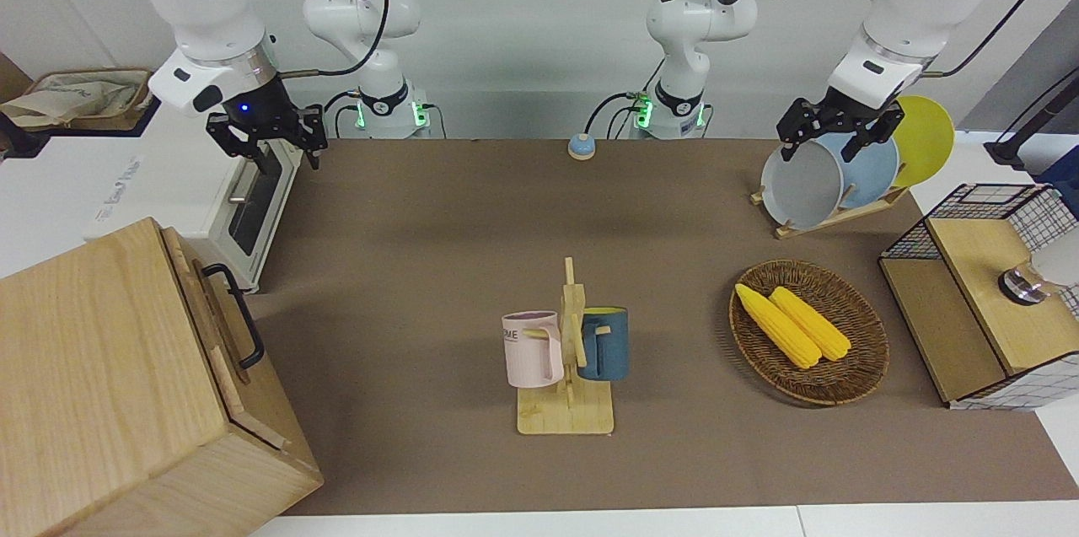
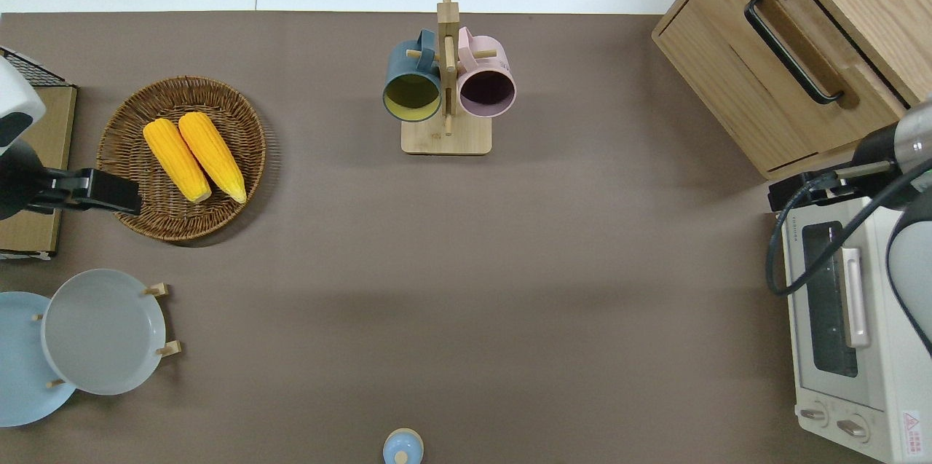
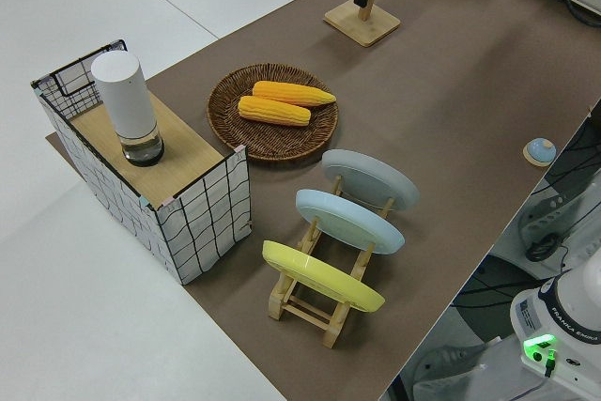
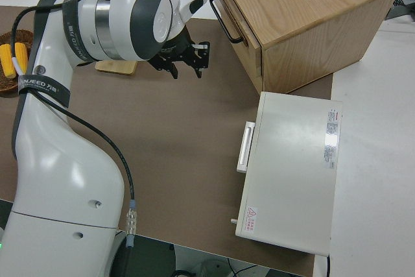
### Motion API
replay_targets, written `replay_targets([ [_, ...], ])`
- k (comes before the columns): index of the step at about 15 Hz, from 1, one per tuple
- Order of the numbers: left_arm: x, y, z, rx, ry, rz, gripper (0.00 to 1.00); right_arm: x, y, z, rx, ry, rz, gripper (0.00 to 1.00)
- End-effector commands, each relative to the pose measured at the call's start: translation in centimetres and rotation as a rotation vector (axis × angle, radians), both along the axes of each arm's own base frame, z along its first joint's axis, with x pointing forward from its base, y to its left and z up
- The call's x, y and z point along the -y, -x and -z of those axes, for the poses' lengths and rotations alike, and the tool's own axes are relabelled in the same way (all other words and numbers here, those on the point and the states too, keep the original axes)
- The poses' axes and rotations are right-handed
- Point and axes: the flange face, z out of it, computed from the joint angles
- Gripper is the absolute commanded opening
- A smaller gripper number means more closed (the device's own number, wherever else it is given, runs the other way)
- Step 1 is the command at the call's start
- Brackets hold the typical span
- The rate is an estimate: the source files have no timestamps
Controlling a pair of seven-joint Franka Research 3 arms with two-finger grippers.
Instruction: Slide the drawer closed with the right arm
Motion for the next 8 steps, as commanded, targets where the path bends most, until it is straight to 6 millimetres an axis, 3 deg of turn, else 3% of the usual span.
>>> replay_targets([
  [1, 0.17, 0.31, -0.57, -0.003, -0.019, -0.005, 0.99, -0.21, 0.22, -0.88, 0.035, -0.002, 0.065, 0.990],
  [8, 0.17, 0.31, -0.57, -0.003, -0.019, -0.005, 0.99, -0.54, -0.38, -0.99, 0.032, 0.003, 0.052, 0.990],
])
